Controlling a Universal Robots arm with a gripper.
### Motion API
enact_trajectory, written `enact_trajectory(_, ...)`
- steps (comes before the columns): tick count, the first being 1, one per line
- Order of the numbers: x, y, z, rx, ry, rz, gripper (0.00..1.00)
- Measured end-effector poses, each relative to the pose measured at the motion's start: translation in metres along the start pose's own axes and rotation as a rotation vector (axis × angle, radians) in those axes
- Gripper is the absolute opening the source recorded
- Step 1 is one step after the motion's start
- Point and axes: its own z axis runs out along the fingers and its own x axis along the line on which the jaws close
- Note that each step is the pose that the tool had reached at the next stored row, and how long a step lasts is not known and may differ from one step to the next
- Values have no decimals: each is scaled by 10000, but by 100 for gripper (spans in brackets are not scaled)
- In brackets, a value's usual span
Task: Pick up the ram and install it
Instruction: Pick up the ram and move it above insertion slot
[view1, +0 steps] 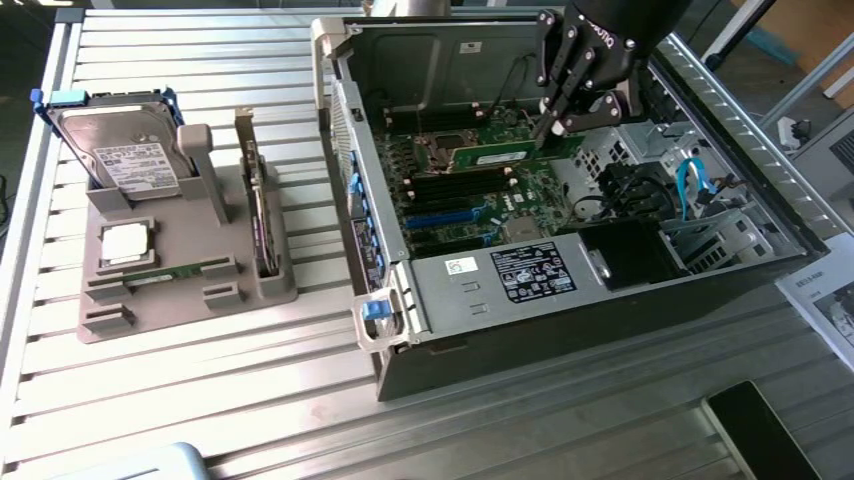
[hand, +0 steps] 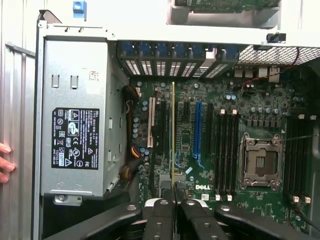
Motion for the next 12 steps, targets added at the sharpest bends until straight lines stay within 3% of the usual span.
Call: enact_trajectory(12,0,0,0,-130,-5,-1,12)
